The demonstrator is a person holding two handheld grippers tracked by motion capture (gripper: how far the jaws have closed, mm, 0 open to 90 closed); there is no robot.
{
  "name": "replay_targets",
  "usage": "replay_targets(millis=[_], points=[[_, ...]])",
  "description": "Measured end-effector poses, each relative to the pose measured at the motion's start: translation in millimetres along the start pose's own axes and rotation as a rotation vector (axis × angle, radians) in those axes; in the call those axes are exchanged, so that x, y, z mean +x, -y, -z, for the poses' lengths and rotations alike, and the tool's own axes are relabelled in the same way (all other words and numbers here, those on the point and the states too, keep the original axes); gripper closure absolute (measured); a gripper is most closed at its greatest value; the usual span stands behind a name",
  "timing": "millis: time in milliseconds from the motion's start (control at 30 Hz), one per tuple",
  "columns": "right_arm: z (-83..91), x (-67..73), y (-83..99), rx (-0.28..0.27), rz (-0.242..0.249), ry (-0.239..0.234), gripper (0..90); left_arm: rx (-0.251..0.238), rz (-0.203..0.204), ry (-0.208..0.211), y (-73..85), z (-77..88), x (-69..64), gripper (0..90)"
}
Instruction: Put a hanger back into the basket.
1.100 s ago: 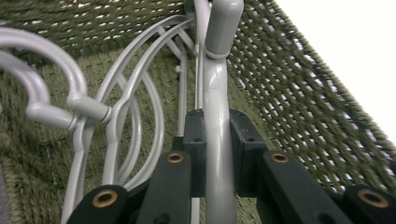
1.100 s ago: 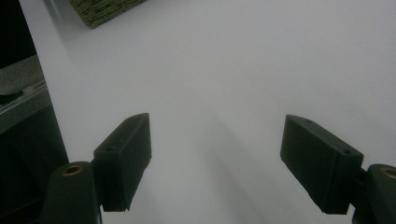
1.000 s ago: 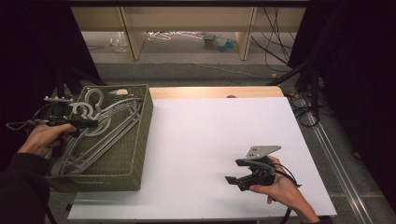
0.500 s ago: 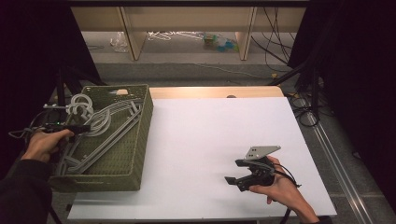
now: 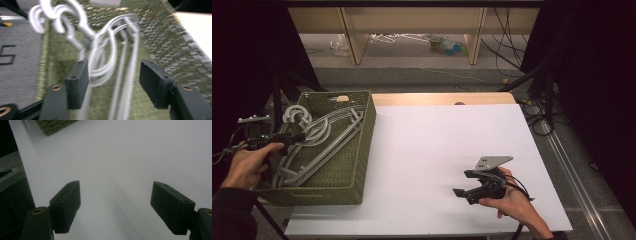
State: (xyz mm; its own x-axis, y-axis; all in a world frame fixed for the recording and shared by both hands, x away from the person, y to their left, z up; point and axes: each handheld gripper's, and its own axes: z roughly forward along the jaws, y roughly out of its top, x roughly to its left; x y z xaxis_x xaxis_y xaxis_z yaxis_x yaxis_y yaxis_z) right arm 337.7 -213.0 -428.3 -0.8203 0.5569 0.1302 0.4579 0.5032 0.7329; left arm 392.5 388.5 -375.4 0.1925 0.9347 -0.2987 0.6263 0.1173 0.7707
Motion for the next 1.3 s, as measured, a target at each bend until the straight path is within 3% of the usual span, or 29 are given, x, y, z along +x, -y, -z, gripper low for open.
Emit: replay_targets(millis=[33,100,133,233,267,333,367,433,500,533,567,633,700,733,800,867,1000,1033,1100,1167,1300], points=[[0.0,0.0,0.0,0.0,0.0,0.0,24.8,0.0,0.0,0.0,0.0,0.0,0.0,38.5],[-0.1,0.9,-0.2,0.001,-0.001,0.0,24.8,-0.013,0.005,0.045,5.7,2.1,-7.5,38.0],[-0.4,2.1,-0.3,-0.004,-0.001,0.001,24.8,-0.026,-0.026,0.058,10.4,4.9,-16.9,37.8],[-0.1,2.2,-0.2,-0.001,-0.008,0.002,24.8,-0.047,-0.055,0.069,14.0,8.7,-26.8,36.0],[0.1,1.8,-0.2,0.0,-0.009,0.0,24.8,-0.074,-0.085,0.079,16.2,13.6,-37.4,34.7],[0.1,1.3,-0.3,-0.005,-0.005,-0.001,24.8,-0.093,-0.096,0.092,17.4,16.2,-43.2,33.9],[0.4,0.8,-0.2,-0.011,0.001,0.009,24.6,-0.112,-0.133,0.123,20.4,21.5,-55.1,32.1],[0.6,0.9,-0.3,-0.015,0.002,0.012,24.6,-0.119,-0.151,0.133,22.6,23.7,-61.5,31.6],[0.4,1.4,-0.6,-0.021,-0.002,0.016,24.5,-0.133,-0.207,0.151,30.2,28.9,-80.0,29.3],[0.1,1.8,-0.6,-0.023,0.0,0.019,24.4,-0.133,-0.207,0.151,30.2,28.9,-80.0,28.4],[-0.1,2.3,-0.6,-0.024,-0.001,0.017,24.4,-0.122,-0.243,0.159,35.2,32.2,-92.2,27.1],[-0.4,3.5,-0.6,-0.025,-0.002,0.016,24.3,-0.125,-0.248,0.177,38.3,33.7,-98.7,25.3],[-1.0,3.7,-0.6,-0.027,0.0,0.014,24.3,-0.127,-0.257,0.236,44.2,35.4,-111.0,24.8],[-1.3,4.3,-0.7,-0.027,-0.002,0.012,24.2,-0.116,-0.282,0.263,50.8,34.7,-122.7,24.2],[-1.6,4.9,-0.6,-0.029,-0.004,0.018,24.1,-0.117,-0.292,0.273,54.5,33.1,-128.5,22.5],[-1.7,5.0,-0.4,-0.04,0.0,0.024,24.2,-0.095,-0.327,0.297,63.4,28.1,-143.2,21.9],[-2.1,5.8,-0.3,-0.046,-0.004,0.024,24.1,-0.079,-0.33,0.312,70.7,22.8,-153.5,21.8],[-2.4,5.6,-0.3,-0.046,0.0,0.02,24.1,-0.086,-0.356,0.315,73.2,20.1,-156.7,21.8],[-2.4,6.1,-0.2,-0.047,-0.005,0.017,24.1,-0.083,-0.354,0.305,78.0,17.0,-162.9,21.9],[-3.0,6.4,0.4,-0.05,-0.002,0.02,24.0,-0.091,-0.378,0.318,81.9,13.4,-168.9,21.8],[-4.3,7.2,0.8,-0.054,-0.012,0.015,23.8,-0.087,-0.376,0.329,87.9,10.3,-176.0,21.4]])
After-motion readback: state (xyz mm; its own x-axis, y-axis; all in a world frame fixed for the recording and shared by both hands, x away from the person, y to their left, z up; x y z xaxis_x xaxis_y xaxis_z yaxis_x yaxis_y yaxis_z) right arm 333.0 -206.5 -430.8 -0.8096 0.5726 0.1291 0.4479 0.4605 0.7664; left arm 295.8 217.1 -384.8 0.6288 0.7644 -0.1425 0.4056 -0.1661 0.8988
